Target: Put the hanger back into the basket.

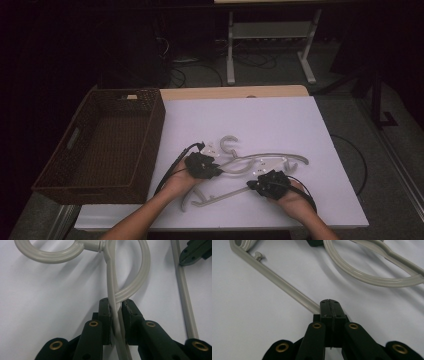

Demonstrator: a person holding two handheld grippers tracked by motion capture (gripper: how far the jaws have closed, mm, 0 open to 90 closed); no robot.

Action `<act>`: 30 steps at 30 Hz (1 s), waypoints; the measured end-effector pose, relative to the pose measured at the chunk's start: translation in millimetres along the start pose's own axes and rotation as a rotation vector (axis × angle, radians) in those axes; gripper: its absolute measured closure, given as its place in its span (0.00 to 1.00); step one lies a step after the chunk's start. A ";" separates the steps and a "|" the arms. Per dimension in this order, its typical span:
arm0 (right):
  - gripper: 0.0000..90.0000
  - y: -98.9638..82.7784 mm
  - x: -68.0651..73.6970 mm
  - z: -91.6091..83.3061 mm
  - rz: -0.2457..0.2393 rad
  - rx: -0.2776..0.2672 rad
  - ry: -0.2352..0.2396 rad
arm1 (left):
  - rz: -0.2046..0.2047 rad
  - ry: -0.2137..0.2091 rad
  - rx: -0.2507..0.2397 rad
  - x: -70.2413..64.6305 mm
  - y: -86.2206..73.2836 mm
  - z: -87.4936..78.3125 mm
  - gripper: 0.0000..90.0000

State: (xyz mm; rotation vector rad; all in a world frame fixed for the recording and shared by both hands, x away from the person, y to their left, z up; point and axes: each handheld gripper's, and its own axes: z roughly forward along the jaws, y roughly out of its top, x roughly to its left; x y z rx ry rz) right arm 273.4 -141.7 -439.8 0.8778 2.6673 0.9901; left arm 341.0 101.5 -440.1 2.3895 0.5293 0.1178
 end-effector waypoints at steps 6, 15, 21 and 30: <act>1.00 0.2 0.3 0.1 -0.007 0.000 -0.003 | -0.026 0.000 -0.004 0.4 -0.4 -0.3 0.88; 0.99 1.1 -1.6 -0.5 -0.002 -0.002 0.009 | -0.048 0.029 -0.023 -0.4 -1.4 -0.2 0.90; 0.95 2.1 -6.7 -12.7 0.034 -0.087 0.030 | 0.000 0.050 -0.005 -2.2 -0.4 -2.0 0.91; 0.72 2.7 -8.6 -29.7 0.064 -0.206 0.043 | -0.008 0.071 -0.023 0.0 0.5 -9.5 0.91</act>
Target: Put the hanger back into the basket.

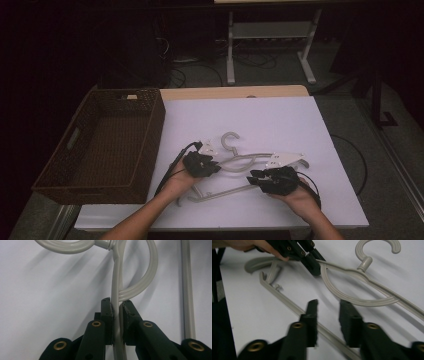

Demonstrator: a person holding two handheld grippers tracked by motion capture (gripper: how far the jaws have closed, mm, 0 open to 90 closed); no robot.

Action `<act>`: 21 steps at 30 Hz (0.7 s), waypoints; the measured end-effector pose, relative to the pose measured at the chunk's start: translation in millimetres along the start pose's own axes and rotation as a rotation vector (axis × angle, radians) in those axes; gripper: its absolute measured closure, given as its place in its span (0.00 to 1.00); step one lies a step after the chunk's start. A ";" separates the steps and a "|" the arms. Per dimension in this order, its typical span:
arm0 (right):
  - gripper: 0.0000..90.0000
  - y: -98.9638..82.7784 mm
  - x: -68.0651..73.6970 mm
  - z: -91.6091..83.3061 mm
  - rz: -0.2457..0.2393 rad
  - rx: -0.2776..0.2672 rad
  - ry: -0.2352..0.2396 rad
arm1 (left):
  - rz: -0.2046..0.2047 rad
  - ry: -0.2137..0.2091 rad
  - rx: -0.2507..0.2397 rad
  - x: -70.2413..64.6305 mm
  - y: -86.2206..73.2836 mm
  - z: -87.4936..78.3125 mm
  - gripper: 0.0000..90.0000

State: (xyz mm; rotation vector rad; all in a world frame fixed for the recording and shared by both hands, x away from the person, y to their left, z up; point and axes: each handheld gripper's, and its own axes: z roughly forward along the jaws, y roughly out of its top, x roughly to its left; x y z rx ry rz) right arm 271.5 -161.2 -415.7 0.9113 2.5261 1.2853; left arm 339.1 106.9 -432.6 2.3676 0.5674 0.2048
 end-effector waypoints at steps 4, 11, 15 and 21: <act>0.53 2.8 2.6 -5.7 0.020 -0.050 0.010 | -0.011 0.003 -0.007 1.5 1.7 -3.9 0.91; 0.27 1.0 7.6 -16.4 0.033 -0.122 -0.019 | -0.025 0.015 -0.015 1.2 5.8 -13.4 0.91; 0.22 -6.7 13.8 -25.8 0.035 -0.163 -0.024 | -0.028 0.029 -0.017 4.7 8.6 -23.2 0.91; 0.19 -11.8 12.5 -31.6 0.048 -0.187 -0.023 | -0.038 0.078 -0.012 10.0 15.4 -39.9 0.91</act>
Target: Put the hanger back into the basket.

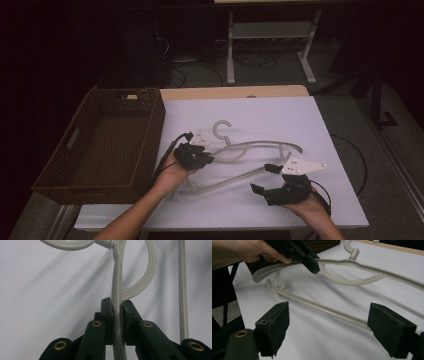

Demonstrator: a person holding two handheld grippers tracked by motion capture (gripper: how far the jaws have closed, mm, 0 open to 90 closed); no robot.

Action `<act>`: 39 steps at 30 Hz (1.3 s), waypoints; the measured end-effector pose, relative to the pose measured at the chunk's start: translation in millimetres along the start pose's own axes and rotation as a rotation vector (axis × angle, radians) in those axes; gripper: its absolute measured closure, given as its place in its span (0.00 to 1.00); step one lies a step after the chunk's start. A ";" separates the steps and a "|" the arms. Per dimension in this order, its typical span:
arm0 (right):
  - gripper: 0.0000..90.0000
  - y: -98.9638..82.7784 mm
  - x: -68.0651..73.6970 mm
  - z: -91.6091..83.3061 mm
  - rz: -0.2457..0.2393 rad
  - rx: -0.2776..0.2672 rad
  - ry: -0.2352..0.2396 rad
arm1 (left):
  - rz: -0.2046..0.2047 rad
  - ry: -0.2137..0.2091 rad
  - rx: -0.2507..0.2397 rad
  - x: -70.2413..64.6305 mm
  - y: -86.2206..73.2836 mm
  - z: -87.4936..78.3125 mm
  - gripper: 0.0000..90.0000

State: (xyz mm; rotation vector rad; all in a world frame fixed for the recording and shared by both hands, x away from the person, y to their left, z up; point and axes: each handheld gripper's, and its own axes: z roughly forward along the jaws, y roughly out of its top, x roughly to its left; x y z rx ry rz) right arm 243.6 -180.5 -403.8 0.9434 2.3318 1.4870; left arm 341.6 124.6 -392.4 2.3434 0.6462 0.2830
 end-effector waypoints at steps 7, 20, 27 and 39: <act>0.18 0.6 -3.0 -3.3 0.002 -0.030 -0.010 | -0.005 0.051 -0.005 8.7 16.9 -20.5 0.91; 0.18 -0.7 -7.0 -3.8 0.006 -0.035 -0.014 | -0.030 0.098 -0.027 28.5 41.1 -60.9 0.91; 0.18 -1.3 -8.9 -3.7 0.020 -0.037 -0.017 | -0.047 0.137 -0.065 38.9 45.5 -86.1 0.91; 0.18 -2.3 -10.2 -2.2 0.030 -0.037 -0.018 | -0.065 0.192 -0.087 63.9 39.9 -123.2 0.91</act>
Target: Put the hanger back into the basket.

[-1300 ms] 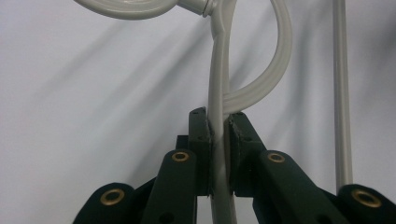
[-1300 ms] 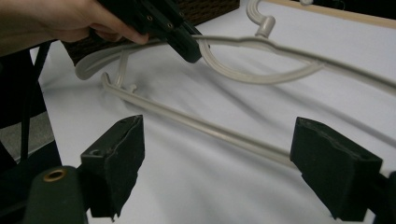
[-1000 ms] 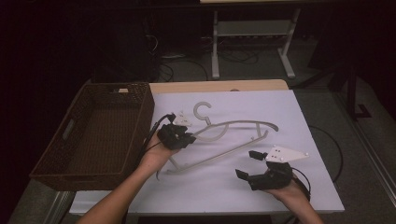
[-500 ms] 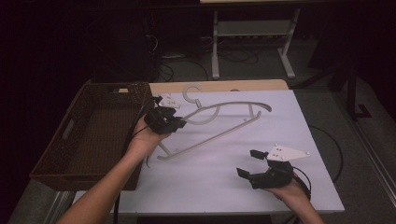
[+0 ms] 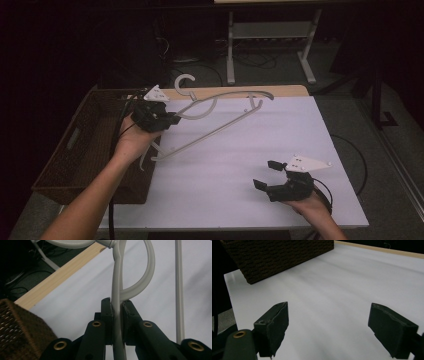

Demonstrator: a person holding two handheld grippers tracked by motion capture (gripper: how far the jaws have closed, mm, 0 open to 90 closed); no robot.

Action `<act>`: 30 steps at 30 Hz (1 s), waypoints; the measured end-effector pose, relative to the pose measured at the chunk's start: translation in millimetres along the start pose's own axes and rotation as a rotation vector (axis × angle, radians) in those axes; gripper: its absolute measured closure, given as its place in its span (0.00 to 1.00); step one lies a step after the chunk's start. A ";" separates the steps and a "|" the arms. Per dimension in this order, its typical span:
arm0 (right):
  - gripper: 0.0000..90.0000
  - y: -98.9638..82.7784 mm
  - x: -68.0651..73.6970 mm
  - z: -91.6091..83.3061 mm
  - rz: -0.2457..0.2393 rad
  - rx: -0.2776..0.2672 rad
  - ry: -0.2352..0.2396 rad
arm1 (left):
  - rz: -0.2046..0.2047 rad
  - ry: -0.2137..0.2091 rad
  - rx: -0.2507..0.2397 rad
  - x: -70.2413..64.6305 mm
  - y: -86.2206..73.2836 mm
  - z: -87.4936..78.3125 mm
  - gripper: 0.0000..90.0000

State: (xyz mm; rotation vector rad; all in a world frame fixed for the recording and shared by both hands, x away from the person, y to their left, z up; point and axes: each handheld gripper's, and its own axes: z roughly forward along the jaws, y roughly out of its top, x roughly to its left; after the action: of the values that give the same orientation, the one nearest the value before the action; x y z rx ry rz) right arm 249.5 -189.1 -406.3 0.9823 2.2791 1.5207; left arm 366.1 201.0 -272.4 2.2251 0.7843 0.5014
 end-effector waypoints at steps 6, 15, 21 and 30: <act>0.18 0.1 -1.7 -1.7 0.008 -0.009 -0.010 | -0.012 0.027 -0.001 14.6 -6.4 -16.6 0.91; 0.18 -0.1 -3.8 -3.0 0.014 -0.025 -0.024 | -0.045 0.075 -0.015 39.4 -22.3 -45.4 0.91; 0.18 1.1 -4.6 -3.0 0.021 -0.032 -0.031 | -0.088 0.121 -0.015 59.2 -39.5 -64.5 0.91; 0.18 0.8 -5.0 -2.0 0.022 -0.031 -0.035 | -0.152 0.180 0.004 85.6 -63.7 -85.9 0.91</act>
State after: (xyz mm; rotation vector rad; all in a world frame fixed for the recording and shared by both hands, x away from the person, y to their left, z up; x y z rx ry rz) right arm 252.5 -193.6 -405.6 1.0211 2.2211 1.5308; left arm 357.5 336.1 -251.5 2.1237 1.0398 0.6308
